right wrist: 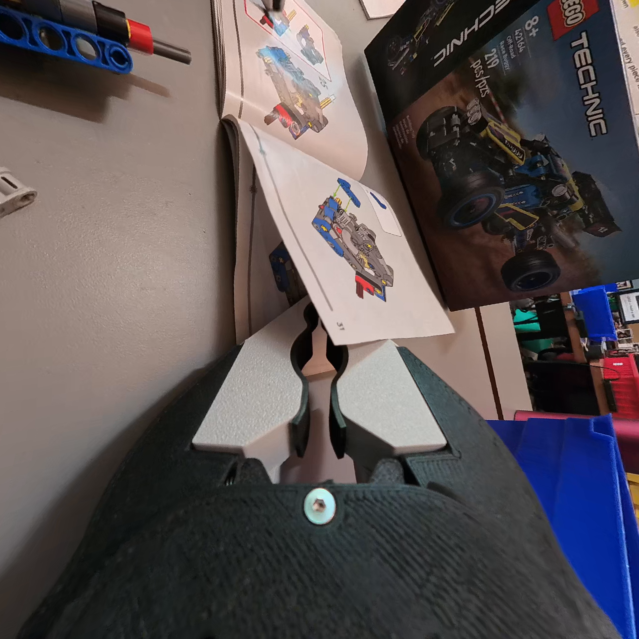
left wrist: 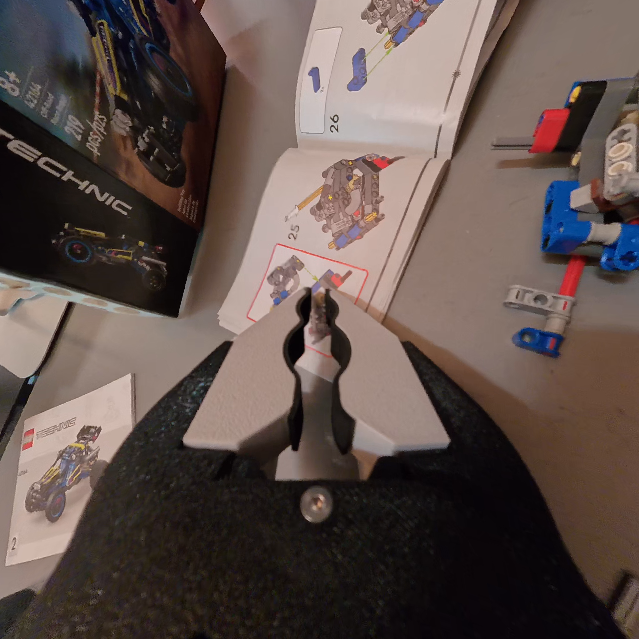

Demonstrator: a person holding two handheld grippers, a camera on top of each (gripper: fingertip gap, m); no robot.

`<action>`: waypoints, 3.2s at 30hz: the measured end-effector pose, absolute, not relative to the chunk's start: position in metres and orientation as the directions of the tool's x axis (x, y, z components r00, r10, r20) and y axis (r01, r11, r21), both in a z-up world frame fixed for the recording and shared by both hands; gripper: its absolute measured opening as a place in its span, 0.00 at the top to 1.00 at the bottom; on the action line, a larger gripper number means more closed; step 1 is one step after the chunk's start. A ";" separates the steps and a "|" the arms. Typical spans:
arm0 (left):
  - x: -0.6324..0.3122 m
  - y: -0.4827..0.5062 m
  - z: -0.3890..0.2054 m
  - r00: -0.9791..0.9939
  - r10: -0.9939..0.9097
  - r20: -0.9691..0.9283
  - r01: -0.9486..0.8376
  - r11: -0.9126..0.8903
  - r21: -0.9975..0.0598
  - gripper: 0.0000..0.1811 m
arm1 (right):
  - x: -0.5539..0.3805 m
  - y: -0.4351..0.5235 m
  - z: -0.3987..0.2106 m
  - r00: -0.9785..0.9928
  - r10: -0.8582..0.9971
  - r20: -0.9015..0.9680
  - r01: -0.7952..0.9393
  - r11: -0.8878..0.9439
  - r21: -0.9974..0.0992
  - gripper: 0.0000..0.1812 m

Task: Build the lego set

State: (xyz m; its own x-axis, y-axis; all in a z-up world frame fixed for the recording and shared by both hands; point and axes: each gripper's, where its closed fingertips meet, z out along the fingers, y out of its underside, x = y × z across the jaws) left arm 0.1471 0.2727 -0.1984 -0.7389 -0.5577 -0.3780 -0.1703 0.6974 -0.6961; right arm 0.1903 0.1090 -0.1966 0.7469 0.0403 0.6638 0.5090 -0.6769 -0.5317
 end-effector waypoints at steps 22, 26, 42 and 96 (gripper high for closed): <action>0.037 0.188 -0.154 -0.923 -0.379 -0.073 -0.129 0.480 -0.868 0.86 | 0.191 0.109 -0.197 0.721 0.054 0.691 0.527 -0.689 -0.497 1.00; 0.041 0.185 -0.155 -0.911 -0.397 -0.111 -0.109 0.492 -0.864 0.93 | 0.191 0.110 -0.198 0.718 0.054 0.694 0.527 -0.693 -0.491 1.00; 0.069 0.204 -0.130 -0.749 -0.508 0.426 -0.538 0.089 -0.838 0.93 | 0.191 0.103 -0.196 0.727 0.052 0.685 0.508 -0.712 -0.485 0.98; 0.070 0.193 -0.124 -0.829 -0.421 0.369 -0.425 0.043 -0.904 0.93 | 0.078 0.139 -0.120 0.984 0.084 0.156 0.176 -0.363 -0.915 0.76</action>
State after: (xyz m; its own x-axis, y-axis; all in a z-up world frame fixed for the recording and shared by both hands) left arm 0.0699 0.1933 -0.1240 -0.8287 -0.4206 0.3694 -0.4249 0.0431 -0.9042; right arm 0.0776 0.1390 -0.1202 0.9843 0.0840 0.1555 0.1756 -0.3632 -0.9150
